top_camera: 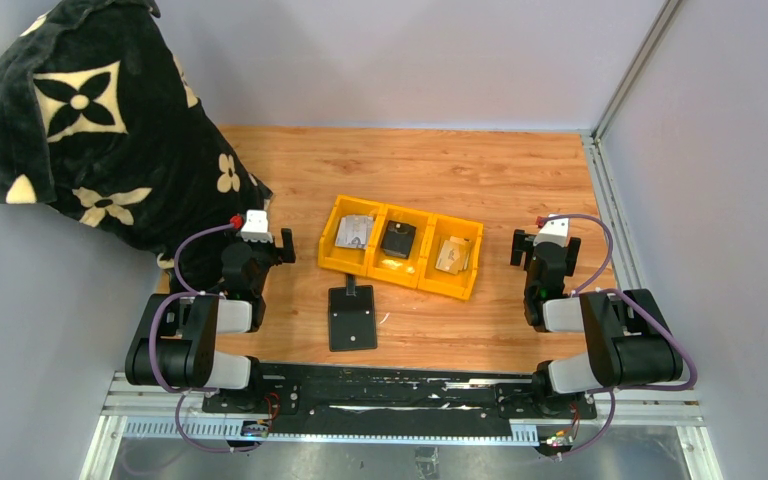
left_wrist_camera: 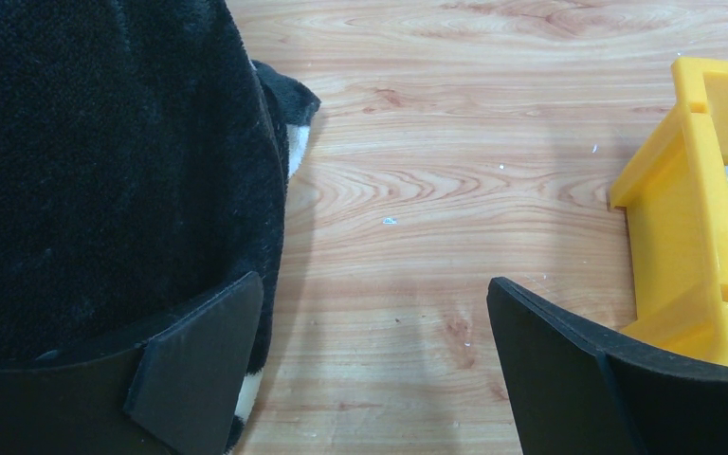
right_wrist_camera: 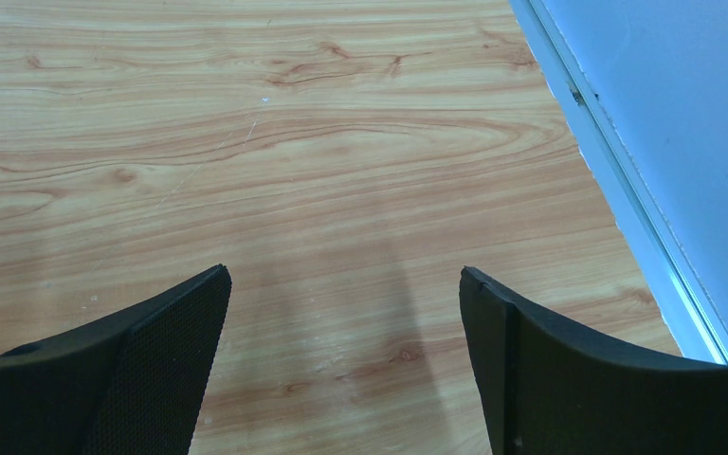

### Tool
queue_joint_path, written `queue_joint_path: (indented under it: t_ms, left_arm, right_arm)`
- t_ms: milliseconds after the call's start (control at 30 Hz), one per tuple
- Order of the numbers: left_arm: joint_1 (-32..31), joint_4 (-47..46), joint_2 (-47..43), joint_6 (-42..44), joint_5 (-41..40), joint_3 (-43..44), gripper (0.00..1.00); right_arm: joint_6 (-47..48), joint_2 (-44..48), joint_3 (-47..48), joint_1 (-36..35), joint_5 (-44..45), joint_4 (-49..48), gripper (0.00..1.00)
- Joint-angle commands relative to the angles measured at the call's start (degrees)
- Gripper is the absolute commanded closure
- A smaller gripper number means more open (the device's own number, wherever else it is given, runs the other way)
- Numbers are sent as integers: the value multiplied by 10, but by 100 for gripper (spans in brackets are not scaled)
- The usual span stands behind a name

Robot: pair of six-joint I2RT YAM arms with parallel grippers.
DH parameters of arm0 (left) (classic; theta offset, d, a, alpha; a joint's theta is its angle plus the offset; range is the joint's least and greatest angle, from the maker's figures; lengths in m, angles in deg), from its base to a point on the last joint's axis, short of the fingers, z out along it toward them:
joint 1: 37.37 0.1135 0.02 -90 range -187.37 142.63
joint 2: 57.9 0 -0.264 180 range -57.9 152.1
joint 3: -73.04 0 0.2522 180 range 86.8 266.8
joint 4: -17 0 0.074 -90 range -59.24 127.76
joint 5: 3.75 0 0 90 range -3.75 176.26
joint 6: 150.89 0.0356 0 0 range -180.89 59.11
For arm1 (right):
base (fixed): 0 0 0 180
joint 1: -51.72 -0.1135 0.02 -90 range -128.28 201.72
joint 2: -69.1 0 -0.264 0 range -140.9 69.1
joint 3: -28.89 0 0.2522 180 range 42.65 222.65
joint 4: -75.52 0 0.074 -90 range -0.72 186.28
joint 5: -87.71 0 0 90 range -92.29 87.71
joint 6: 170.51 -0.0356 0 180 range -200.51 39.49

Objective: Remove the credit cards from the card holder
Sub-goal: Reset both arms

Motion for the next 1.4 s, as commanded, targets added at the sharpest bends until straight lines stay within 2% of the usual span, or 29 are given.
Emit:
queue_joint_path:
  t_ms: [0,267,433,533,667,700,767,833,900,1000,1367]
  left_arm:
    - [-2,-6,-4,7,-10,8,0]
    - [-2,-6,-5,7,-10,8,0]
    - [-2,-6,-5,7,-11,8,0]
    - [-2,-6,-5,7,-10,8,0]
    - [-2,-6,-4,7,-10,8,0]
    - [-2,-6,-4,7,-10,8,0]
    - [-2,-6,-5,7,-11,8,0]
    - [-2,-6,-5,7,-11,8,0]
    - [-2,-6,-4,7,-10,8,0]
    - [-2,-6,-5,7,-10,8,0]
    - [-2,-6,-4,7,-11,8,0]
  right_arm:
    - [8,4,4,5,-1,-6,6]
    - [11,3,6,2,4,0,6]
    - [18,3,8,3,-26,2,6]
    - [-1,6,2,8,6,-5,6]
    - [-3,8,0,14,-6,-6,6]
    - [16,5,1,14,-31,-7,6]
    - [70,4,2,15,-158,-12,6]
    - [79,18,-17,13,-193,-24,6]
    - [73,16,-16,14,-176,-26,6]
    - [24,0,9,14,-68,-2,6]
    - [20,-2,1,13,-49,-19,6]
